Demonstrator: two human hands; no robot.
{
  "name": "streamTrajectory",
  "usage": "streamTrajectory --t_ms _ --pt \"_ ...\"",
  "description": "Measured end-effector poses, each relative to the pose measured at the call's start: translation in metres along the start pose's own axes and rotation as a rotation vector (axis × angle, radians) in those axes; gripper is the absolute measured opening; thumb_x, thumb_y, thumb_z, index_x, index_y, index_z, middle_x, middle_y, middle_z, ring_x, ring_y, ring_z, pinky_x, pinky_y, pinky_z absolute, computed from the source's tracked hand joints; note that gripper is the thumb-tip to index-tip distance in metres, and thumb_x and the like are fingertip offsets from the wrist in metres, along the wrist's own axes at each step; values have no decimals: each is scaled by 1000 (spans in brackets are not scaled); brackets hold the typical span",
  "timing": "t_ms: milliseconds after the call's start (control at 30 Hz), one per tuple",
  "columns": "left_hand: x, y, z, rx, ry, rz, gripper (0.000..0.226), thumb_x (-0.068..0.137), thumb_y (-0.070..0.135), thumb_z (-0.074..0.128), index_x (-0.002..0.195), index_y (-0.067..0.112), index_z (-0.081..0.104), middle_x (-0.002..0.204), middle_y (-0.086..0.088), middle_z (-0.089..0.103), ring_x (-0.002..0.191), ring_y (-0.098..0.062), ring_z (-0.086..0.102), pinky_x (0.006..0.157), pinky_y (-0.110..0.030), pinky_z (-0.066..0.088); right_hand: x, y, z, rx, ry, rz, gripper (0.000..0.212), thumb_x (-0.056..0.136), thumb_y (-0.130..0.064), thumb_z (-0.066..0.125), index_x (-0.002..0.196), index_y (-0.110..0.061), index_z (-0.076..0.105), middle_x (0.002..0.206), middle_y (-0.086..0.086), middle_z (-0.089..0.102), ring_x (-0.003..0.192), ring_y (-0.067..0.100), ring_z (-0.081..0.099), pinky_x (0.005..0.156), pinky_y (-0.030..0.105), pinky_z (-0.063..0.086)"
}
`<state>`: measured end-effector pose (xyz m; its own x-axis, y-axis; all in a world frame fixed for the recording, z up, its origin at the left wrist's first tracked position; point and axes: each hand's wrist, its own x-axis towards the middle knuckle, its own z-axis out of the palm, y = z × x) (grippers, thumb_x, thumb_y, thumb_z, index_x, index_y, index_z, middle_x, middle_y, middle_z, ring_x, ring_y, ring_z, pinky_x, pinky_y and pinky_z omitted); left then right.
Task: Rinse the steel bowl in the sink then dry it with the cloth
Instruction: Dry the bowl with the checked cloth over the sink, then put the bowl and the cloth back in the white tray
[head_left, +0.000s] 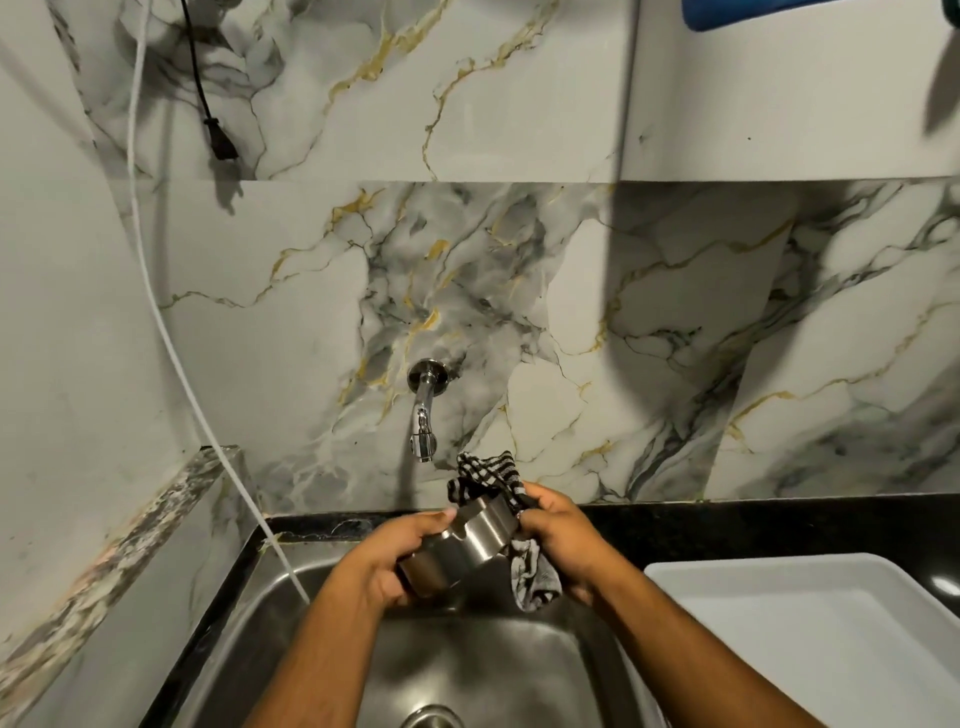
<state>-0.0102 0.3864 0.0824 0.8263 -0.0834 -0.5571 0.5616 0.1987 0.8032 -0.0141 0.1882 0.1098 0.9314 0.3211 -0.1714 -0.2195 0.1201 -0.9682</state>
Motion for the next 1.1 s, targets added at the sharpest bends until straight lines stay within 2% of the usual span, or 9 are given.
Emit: streamTrajectory --t_ms 167,300,467,700,767,833,900,967,1100 --pt "18 -6 20 -72 87 -50 12 91 21 59 91 10 63 82 -19 66 68 -31 64 46 -42 59 -8 19 -23 215 212 -46 46 81 18 34 109 -1 66 66 8 69 53 15 60 50 24 51" --pt "36 -18 58 -66 113 -10 12 92 19 57 87 10 64 78 -15 65 66 -28 62 37 -36 56 -31 31 -83 318 380 -135 53 77 21 31 118 2 60 89 17 68 68 23 62 62 30 50" --pt "44 -42 141 -66 112 50 17 93 25 58 79 16 62 44 -1 66 36 -15 62 32 -26 49 -78 38 -196 264 525 -151 54 77 21 30 120 2 57 79 18 61 44 15 55 41 21 45" --pt "63 -84 262 -45 151 80 11 91 28 60 96 20 66 72 -4 66 51 -17 61 41 -25 52 -107 77 -380 56 669 -60 80 85 14 35 146 -37 38 74 -8 77 52 17 58 40 23 49" --pt "68 -101 298 -48 182 57 15 91 30 59 103 24 65 78 -2 65 58 -17 61 42 -25 51 -106 97 -417 -116 656 15 65 92 4 44 146 -33 42 89 0 76 72 27 67 54 28 57" --pt "69 -116 325 -23 237 29 15 92 31 58 102 22 65 73 -3 65 59 -18 61 40 -24 50 -106 124 -444 -527 606 102 52 97 -9 50 145 -28 44 126 18 65 107 34 65 89 38 54" --pt "66 -125 343 8 282 27 15 93 30 56 99 21 67 64 -2 65 53 -17 61 38 -23 48 -104 151 -461 -982 432 201 58 97 -8 44 152 -20 30 159 23 23 145 36 27 118 41 24" --pt "64 -130 358 31 329 36 16 93 28 54 98 19 67 53 0 66 44 -15 60 39 -20 47 -102 166 -466 -1275 316 233 65 97 -15 41 156 -15 14 164 21 -2 151 38 -1 123 44 6" --pt "61 -145 371 75 396 39 20 95 28 51 96 16 67 75 -9 68 63 -22 61 52 -23 46 -99 181 -448 -1540 248 281 80 92 -42 37 155 -8 0 162 23 -12 149 40 -10 121 51 -1"
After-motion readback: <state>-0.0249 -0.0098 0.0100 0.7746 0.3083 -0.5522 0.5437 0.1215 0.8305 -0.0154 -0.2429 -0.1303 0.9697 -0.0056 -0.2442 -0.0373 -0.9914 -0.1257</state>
